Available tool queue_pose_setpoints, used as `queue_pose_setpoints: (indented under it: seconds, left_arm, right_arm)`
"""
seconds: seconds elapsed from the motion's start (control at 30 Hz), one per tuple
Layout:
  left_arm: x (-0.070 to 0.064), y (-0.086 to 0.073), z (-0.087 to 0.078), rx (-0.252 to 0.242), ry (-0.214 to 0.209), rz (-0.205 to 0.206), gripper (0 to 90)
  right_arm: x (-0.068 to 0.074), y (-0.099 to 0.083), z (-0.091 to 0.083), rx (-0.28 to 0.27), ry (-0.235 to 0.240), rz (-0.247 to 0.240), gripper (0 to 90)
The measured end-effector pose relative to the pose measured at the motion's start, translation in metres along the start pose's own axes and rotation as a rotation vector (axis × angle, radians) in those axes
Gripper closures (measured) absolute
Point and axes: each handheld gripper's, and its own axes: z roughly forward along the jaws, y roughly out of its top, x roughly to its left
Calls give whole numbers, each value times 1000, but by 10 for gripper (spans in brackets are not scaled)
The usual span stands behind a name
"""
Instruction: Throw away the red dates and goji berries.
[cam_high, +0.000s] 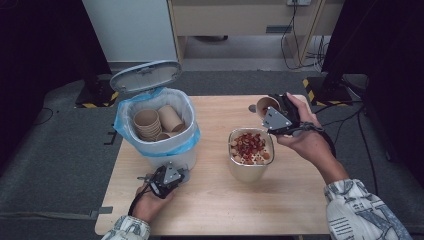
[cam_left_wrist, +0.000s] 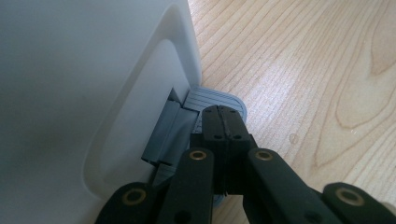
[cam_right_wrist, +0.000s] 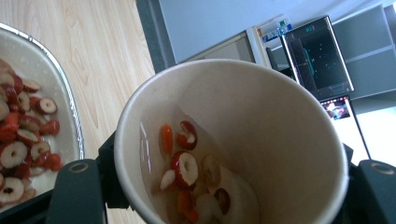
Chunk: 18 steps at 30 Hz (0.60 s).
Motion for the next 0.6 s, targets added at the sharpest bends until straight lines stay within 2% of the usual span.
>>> queue_pose_setpoints:
  seconds: [0.1,0.3,0.37,0.43,0.6]
  left_arm:
    - [0,0,0,0,0,-1,899]
    - [0,0,0,-1,0,-2,899]
    - [0,0,0,-1,-1,-2,899]
    - [0,0,0,-1,0,-1,899]
    - [0,0,0,-1,-1,-3,899]
  right_arm:
    - [2,0,-1,5,0,-23,283]
    - [8,3,-2,36,-13,-143,283]
    - [9,4,-2,37,-14,-160,284]
    - [10,6,-3,42,-22,-198,284]
    - [11,11,-5,45,-34,-241,283]
